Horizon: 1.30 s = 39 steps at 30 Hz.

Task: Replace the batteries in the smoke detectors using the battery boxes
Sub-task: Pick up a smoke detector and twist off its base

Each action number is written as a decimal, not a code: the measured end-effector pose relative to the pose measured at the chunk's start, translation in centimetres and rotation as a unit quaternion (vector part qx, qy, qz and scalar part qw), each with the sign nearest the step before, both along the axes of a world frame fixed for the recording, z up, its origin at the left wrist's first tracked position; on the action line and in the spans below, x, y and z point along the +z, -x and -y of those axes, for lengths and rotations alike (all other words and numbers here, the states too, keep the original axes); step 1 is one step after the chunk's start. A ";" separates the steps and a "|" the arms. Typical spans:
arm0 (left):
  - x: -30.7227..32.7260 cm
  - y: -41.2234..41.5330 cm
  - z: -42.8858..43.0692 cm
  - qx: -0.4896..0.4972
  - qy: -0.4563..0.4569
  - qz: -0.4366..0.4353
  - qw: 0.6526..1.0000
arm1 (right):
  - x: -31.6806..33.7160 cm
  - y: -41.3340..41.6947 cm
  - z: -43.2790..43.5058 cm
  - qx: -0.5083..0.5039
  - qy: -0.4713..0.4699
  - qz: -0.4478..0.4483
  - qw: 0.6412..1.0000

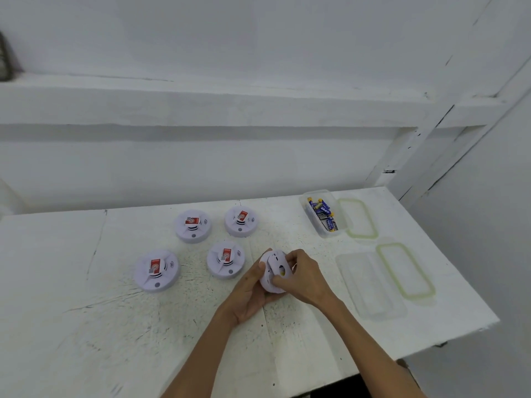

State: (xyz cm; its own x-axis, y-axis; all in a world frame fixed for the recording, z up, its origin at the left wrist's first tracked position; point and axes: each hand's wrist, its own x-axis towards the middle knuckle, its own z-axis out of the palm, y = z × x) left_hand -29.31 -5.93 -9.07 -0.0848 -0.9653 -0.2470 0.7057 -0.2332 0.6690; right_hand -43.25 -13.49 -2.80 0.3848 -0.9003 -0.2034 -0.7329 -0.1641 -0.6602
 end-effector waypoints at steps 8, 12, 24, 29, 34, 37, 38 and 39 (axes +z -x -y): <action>0.3 0.2 0.0 0.016 -0.018 0.032 0.999 | -0.6 0.2 -0.2 0.002 0.037 -0.005 0.999; 0.4 0.1 -0.1 0.014 -0.022 0.023 0.999 | -0.5 0.1 -0.4 0.009 0.048 -0.003 0.999; -0.2 0.3 0.4 0.049 -0.071 -0.049 0.995 | -0.8 1.1 0.1 -0.086 0.021 0.058 0.994; -0.4 -0.2 0.8 0.079 -0.100 -0.113 0.985 | -1.9 2.5 1.3 -0.133 0.054 -0.010 0.990; -0.6 -0.4 1.0 0.065 -0.084 -0.130 0.986 | -3.7 3.4 1.8 -0.130 0.079 -0.106 0.983; -0.6 -0.5 0.9 0.052 -0.064 -0.137 0.987 | -4.2 3.5 1.7 -0.121 0.059 -0.121 0.984; -0.7 -0.5 0.8 0.046 -0.061 -0.137 0.988 | -4.2 3.5 1.7 -0.119 0.057 -0.123 0.984; -0.9 -0.5 0.9 0.042 -0.063 -0.134 0.988 | -4.2 3.5 1.7 -0.117 0.063 -0.121 0.984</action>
State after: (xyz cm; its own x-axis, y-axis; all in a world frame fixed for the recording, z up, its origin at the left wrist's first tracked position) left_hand -28.81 -6.79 -9.96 -0.0847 -0.9343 -0.3461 0.8737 -0.2367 0.4250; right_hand -46.78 -15.23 -7.03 0.1187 -0.9823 -0.1450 -0.8935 -0.0419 -0.4472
